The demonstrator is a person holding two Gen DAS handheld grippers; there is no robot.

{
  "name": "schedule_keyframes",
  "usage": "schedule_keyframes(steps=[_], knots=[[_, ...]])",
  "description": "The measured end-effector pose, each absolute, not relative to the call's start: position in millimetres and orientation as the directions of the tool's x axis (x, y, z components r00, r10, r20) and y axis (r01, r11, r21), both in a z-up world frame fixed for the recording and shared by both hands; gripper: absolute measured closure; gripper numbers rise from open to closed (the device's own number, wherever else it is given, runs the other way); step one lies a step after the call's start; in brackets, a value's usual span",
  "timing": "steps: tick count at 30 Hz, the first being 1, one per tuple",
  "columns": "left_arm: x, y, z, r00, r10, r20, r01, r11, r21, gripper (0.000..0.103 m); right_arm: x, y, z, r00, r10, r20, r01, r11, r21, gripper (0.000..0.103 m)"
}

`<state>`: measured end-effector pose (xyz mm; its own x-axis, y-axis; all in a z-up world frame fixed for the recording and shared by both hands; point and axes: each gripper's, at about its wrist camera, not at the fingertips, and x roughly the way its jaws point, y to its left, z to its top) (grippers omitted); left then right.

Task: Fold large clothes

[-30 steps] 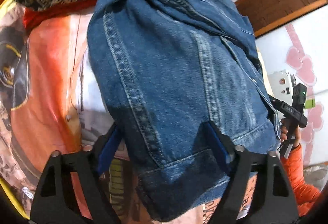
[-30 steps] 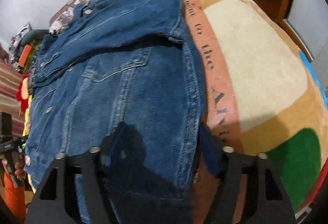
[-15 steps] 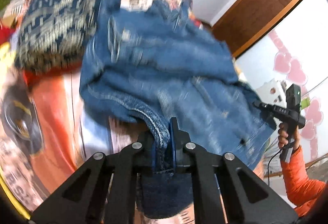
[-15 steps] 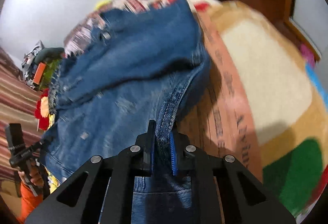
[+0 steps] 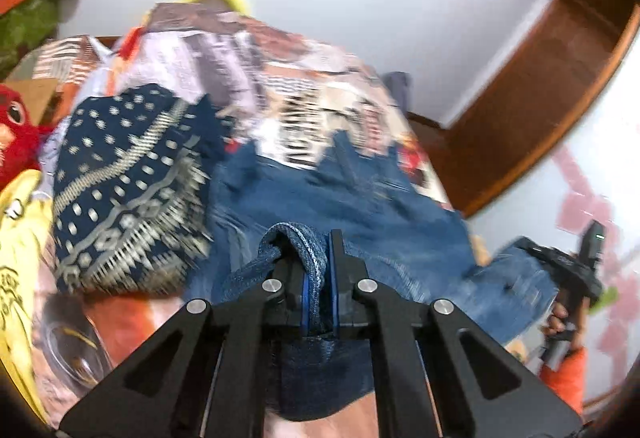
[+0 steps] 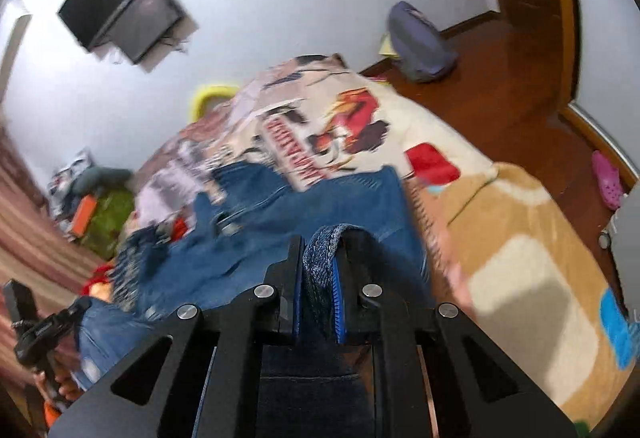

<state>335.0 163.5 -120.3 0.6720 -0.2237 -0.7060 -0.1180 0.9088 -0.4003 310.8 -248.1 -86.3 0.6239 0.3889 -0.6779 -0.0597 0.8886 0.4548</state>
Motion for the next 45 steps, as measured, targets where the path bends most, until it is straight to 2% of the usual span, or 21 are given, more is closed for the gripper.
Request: schedule_keyframes(steps=[5,10,17,20,22,25,31,36,45], knots=[[380,188,-187,0.585,-0.195,-0.787,-0.229,0.891,-0.391,0.096,348,-250,-130,0.558,0.347,-0.753,-0.016,0.913,0.409,0.092],[389,192,-225,0.563,-0.182,-0.806,-0.218,0.908,-0.357,0.094,370,-247,-172,0.505,0.303,-0.808,0.007,0.935,0.355,0.092],[378,173,-208,0.549,-0.148,-0.823,-0.105,0.964,-0.243,0.093,365,-242,-161,0.489,0.277,-0.827,-0.080,0.959,0.274,0.090],[367,168,-200,0.547,-0.136,-0.826,-0.085,0.973,-0.216,0.089,359,-246,-154,0.464,0.300,-0.833,-0.091,0.952,0.292,0.086],[358,167,-195,0.552,-0.118,-0.825,-0.085,0.977,-0.197,0.077,350,-251,-148,0.465,0.319,-0.826,-0.092,0.945,0.313,0.078],[344,164,-186,0.560,-0.106,-0.822,-0.085,0.979,-0.185,0.067,334,-253,-136,0.485,0.312,-0.817,-0.109,0.949,0.297,0.066],[314,153,-181,0.552,-0.077,-0.830,-0.044,0.992,-0.121,0.065,296,-250,-113,0.530,0.312,-0.789,-0.192,0.950,0.247,0.048],[305,147,-194,0.521,-0.045,-0.853,-0.032,0.997,-0.073,0.065,278,-245,-115,0.533,0.309,-0.787,-0.237,0.948,0.212,0.046],[317,148,-204,0.530,0.041,-0.847,-0.060,0.998,0.011,0.066,281,-222,-159,0.486,0.230,-0.843,-0.277,0.956,0.101,0.046]])
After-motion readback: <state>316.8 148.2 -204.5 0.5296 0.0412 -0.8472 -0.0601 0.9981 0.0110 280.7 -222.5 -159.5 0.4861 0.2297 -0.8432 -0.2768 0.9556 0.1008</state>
